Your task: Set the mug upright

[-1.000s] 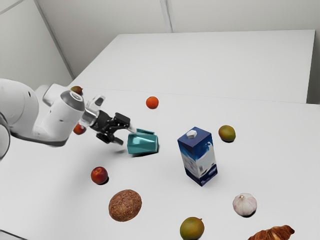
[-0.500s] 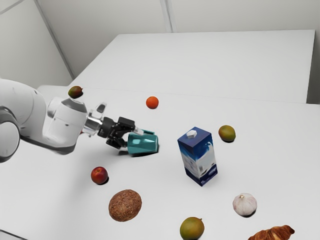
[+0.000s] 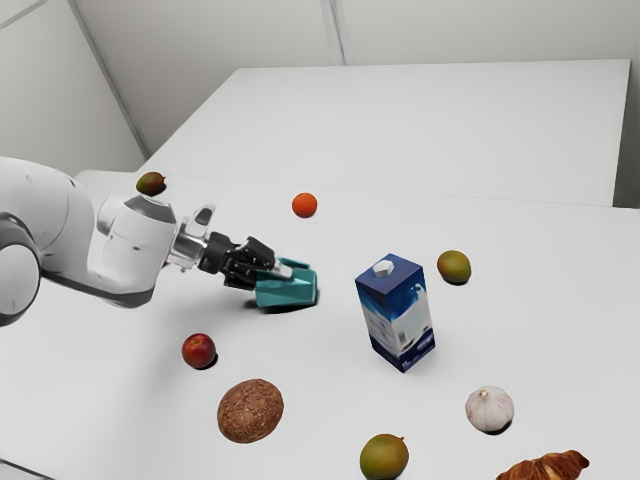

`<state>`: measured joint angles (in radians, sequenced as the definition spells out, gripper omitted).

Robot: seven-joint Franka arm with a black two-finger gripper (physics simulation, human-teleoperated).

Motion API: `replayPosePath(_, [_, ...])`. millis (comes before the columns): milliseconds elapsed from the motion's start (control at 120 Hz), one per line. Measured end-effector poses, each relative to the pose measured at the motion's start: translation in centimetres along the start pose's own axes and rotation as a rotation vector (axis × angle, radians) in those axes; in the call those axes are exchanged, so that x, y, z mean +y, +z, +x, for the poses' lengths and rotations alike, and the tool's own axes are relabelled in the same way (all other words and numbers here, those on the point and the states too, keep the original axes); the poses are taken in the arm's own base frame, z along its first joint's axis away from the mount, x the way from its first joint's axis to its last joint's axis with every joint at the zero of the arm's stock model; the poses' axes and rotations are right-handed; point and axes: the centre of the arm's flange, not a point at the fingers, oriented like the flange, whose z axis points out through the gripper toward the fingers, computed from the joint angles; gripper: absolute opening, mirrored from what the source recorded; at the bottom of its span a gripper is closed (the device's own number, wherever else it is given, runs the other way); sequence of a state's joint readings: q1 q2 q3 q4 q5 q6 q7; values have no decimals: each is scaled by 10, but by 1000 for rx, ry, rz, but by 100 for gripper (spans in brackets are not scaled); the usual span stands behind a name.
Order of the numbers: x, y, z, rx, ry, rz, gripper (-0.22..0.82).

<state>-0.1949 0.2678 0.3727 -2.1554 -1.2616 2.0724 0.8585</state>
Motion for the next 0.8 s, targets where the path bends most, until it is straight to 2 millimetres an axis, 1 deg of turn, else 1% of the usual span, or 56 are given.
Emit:
replayPosePath(92, [1, 0, 0, -1, 10, -1, 4])
replayPosePath(158, [2, 0, 0, 1, 17, 1, -1])
replayPosePath(225, [3, 0, 1, 3, 26, 4, -5])
replayPosePath(342, [9, -1, 2, 7, 45, 8, -9])
replayPosePath(433, [20, -3, 3, 15, 71, 10, -14])
replayPosePath(542, [39, -12, 7, 36, 113, 13, -14])
replayPosePath(600, [52, -18, 9, 40, 151, 32, -15])
replayPosePath(658, [66, -25, 12, 20, 206, 79, -15])
replayPosePath(800, [87, -34, 24, -63, 347, 254, -15])
